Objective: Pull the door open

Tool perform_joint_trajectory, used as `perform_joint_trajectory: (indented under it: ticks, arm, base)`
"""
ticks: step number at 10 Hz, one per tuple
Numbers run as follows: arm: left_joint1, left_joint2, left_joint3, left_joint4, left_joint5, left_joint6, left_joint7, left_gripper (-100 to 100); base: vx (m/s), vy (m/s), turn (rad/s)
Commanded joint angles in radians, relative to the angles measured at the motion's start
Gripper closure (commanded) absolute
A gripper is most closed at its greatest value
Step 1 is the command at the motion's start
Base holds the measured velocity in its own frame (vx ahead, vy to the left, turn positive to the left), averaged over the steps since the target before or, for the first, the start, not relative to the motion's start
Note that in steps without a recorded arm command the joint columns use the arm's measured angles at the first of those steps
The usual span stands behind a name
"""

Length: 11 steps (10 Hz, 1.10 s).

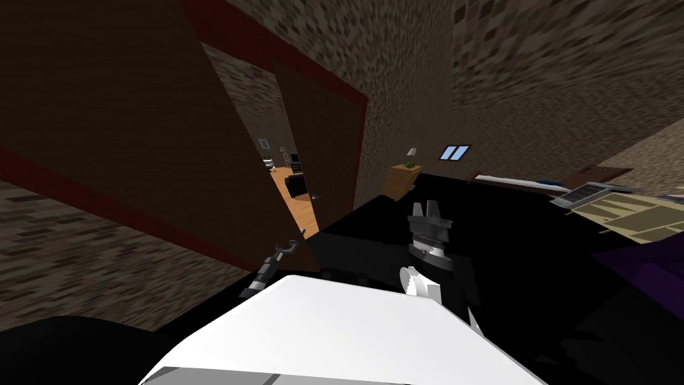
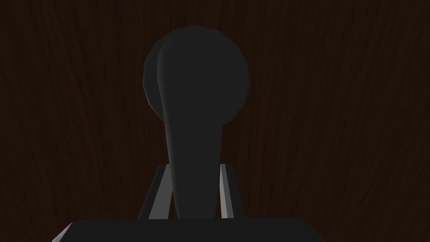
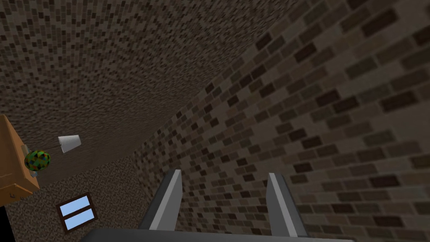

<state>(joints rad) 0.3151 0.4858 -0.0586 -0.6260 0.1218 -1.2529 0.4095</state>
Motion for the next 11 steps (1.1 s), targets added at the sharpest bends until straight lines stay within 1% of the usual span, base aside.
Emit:
perform_joint_trajectory:
  ticks: [1, 2, 3, 4, 5, 6, 7, 10, 11]
  arm:
    - [0.023, 0.0, -0.028, -0.015, 0.013, -0.015, -0.003, 100]
    - [0.031, 0.004, -0.043, -0.009, 0.026, -0.032, -0.005, 100]
    - [0.037, 0.008, -0.054, -0.005, 0.035, -0.044, -0.007, 100]
    - [0.032, 0.01, -0.037, -0.009, 0.034, -0.026, -0.01, 100]
    - [0.004, 0.013, -0.057, 0.019, 0.036, -0.029, -0.005, 100]
    - [-0.009, 0.015, -0.064, 0.03, 0.037, -0.031, -0.002, 100]
    - [-0.031, 0.018, -0.076, 0.05, 0.039, -0.034, 0.002, 100]
    - [-0.081, 0.025, -0.104, 0.094, 0.042, -0.041, 0.013, 100]
    - [-0.107, 0.029, -0.119, 0.117, 0.044, -0.045, 0.018, 100]
  base:
    - [-0.238, 0.046, -0.166]
    - [-0.257, 0.061, -0.2]
    - [-0.232, 0.078, -0.227]
    - [-0.098, 0.04, -0.039]
    - [-0.155, 0.009, -0.094]
    - [-0.218, 0.033, -0.108]
    - [-0.184, 0.032, -0.106]
    - [-0.227, 0.022, -0.077]
    - [-0.234, 0.05, -0.076]
